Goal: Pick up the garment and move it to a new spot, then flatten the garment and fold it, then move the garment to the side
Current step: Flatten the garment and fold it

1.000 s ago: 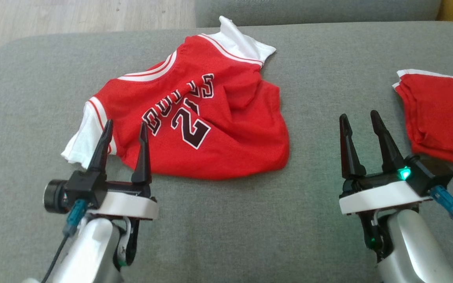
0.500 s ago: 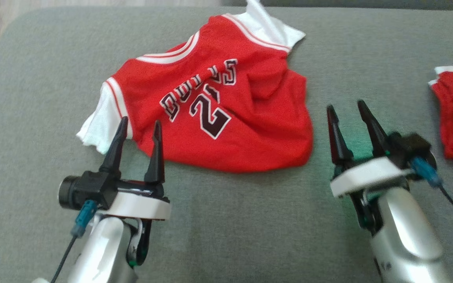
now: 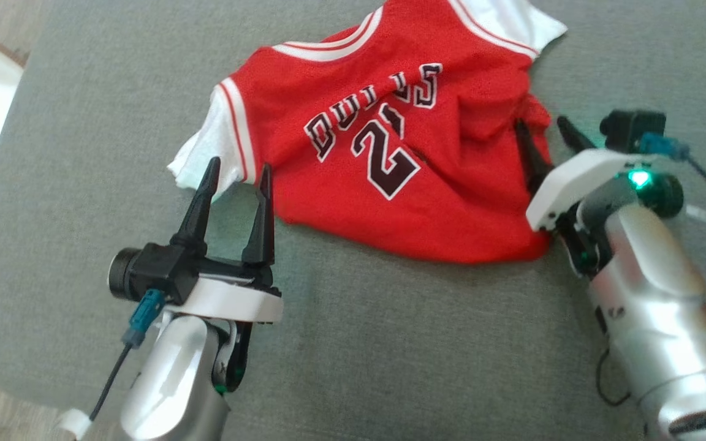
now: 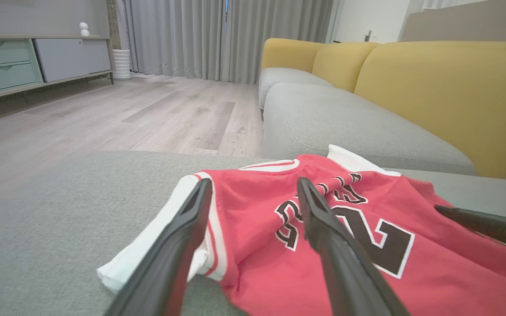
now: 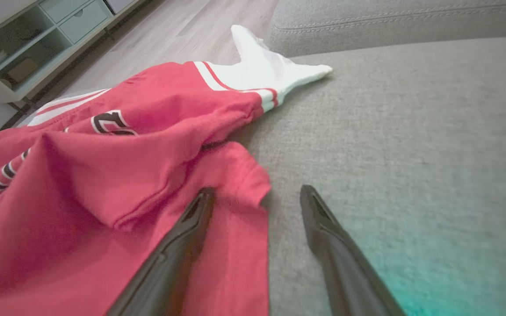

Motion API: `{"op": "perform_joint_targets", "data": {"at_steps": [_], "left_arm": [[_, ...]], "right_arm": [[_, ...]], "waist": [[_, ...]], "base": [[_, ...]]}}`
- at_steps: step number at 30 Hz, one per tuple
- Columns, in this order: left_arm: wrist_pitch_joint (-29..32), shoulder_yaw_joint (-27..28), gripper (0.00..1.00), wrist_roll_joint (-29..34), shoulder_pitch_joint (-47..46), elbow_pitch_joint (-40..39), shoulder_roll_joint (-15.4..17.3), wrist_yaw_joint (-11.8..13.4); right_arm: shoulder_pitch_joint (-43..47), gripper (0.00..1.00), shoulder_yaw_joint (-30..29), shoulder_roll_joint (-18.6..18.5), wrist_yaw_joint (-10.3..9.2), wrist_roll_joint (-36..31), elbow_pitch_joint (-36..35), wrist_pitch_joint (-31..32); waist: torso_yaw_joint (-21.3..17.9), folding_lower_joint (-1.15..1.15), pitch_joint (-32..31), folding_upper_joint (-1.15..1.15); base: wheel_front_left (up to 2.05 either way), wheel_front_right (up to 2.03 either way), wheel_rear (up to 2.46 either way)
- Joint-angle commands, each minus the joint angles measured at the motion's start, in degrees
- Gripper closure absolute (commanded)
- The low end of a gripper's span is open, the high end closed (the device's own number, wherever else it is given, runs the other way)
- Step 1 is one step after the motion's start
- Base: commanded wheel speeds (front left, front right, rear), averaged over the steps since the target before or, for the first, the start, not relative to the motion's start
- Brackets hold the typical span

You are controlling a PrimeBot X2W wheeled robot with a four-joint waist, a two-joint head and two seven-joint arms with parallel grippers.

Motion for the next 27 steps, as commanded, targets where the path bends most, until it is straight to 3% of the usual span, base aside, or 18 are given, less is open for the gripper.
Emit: {"op": "perform_joint_targets", "data": {"at_steps": [1, 2, 3, 9, 16, 23, 27], "left_arm": [[-0.5, 1.7, 0.00, 0.4, -2.1, -1.1, 0.4, -0.2], [-0.5, 1.8, 0.00, 0.3, -2.2, -1.0, 0.3, -0.2], [-0.5, 1.8, 0.00, 0.3, -2.3, -0.9, 0.3, -0.2], [-0.5, 2.5, 0.00, -0.2, -2.1, -0.7, 0.2, 0.2], [-0.5, 2.1, 0.00, -1.0, -1.9, -1.6, 0.2, 0.6], [-0.5, 0.6, 0.00, -1.8, -2.5, -2.2, 0.2, 0.6], [-0.5, 0.5, 0.00, -2.1, -2.7, -2.5, 0.2, 0.8]], "right_arm": [[-2.7, 0.00, 2.3, 0.2, 0.21, 1.1, -0.4, 0.3], [-3.5, 0.09, 3.4, 0.0, 0.21, 1.8, 0.4, 0.6], [-4.3, 1.00, 4.4, -0.4, 0.21, 2.2, 0.8, 0.2], [-7.8, 1.00, 4.5, -5.0, 0.21, 1.0, 3.3, -6.6], [-12.1, 1.00, -1.6, -10.4, 0.21, -2.9, 3.8, -12.2], [-17.9, 1.00, -7.1, -13.6, 0.21, -8.9, 4.5, -12.2], [-21.3, 1.00, -8.3, -13.6, 0.21, -12.7, 6.9, -11.2]], "waist": [[1.1, -0.01, 1.0, 0.00], [1.2, -0.01, 1.1, 0.00], [1.3, -0.01, 1.1, 0.00], [0.5, -0.01, 0.4, 0.00], [-0.7, -0.01, -0.4, 0.00], [1.1, -0.01, 0.4, 0.00], [2.5, -0.01, 1.5, 0.00]], "base": [[0.00, 0.00, 0.00], [0.00, 0.00, 0.00], [0.00, 0.00, 0.00], [0.00, 0.00, 0.00], [0.00, 0.00, 0.00], [0.00, 0.00, 0.00], [0.00, 0.00, 0.00]]}}
